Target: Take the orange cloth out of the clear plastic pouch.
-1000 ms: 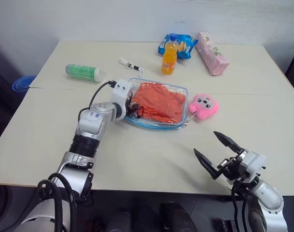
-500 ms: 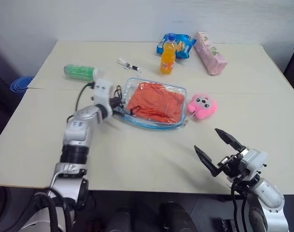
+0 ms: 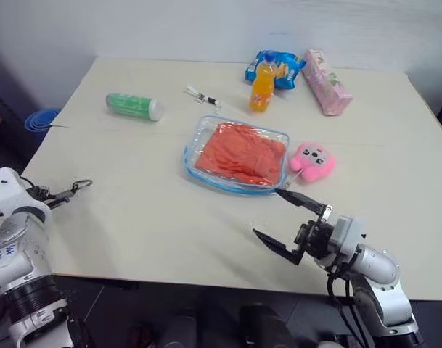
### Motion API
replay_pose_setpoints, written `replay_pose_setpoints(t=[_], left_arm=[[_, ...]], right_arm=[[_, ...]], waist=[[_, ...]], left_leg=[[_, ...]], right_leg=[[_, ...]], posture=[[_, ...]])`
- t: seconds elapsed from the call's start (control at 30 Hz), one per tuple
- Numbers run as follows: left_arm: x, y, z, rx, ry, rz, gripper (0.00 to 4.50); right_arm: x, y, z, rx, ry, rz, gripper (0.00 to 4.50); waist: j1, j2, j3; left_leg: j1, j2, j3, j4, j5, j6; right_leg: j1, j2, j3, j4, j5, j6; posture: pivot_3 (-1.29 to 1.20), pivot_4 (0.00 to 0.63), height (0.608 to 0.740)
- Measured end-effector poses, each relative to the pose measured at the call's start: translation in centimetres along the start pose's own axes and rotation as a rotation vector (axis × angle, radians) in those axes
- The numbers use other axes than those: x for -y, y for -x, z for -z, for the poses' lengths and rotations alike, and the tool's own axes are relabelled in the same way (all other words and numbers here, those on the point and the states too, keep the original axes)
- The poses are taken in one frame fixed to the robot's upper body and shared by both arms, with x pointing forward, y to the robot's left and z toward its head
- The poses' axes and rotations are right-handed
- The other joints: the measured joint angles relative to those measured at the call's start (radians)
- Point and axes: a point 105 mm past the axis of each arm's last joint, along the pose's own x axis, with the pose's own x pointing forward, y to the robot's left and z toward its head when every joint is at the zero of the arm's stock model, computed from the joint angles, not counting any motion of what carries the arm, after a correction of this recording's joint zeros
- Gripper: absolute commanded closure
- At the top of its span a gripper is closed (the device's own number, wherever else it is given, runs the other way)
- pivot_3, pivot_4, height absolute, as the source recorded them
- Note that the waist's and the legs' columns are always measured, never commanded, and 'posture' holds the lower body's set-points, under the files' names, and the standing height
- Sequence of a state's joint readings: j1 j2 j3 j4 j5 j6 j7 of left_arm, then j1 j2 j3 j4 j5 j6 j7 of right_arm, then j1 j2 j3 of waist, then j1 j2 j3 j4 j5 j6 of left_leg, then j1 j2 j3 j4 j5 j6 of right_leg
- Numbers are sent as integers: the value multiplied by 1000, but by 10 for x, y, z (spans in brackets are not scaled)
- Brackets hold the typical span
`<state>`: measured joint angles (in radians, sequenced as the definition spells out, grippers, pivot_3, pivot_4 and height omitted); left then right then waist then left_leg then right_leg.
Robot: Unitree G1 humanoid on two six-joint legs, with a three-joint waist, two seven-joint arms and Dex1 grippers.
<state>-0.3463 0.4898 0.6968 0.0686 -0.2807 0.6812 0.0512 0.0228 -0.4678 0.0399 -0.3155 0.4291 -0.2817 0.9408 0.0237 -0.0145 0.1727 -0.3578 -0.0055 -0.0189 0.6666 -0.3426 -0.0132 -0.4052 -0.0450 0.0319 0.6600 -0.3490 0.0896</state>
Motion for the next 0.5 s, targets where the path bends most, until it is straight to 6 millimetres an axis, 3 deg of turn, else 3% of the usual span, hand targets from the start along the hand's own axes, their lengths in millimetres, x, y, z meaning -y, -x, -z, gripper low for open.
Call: replay_pose_setpoints(t=[0.27, 0.37, 0.5], left_arm=[[26, 9, -31, 89, -42, 191, 1241], [45, 20, -41, 126, -112, 366, 343], [60, 39, -47, 162, -275, 621, 343]], right_arm=[[2, 6, -1, -23, -11, -65, 0], [8, 15, -2, -46, -28, -45, 0], [11, 35, 2, -116, -101, 9, 0]], waist=[[-17, -1, -1], [-26, -1, -1], [-31, -1, 0]], left_leg=[[0, 0, 0, -1, 0, 0], [0, 0, 0, -2, 0, 0], [0, 1, 1, -4, 0, 0]], right_leg=[[-1, 0, 0, 0, 0, 0], [-1, 0, 0, -1, 0, 0], [-1, 0, 1, -1, -1, -2]], posture=[[0, 150, 740], [0, 150, 740], [0, 150, 740]])
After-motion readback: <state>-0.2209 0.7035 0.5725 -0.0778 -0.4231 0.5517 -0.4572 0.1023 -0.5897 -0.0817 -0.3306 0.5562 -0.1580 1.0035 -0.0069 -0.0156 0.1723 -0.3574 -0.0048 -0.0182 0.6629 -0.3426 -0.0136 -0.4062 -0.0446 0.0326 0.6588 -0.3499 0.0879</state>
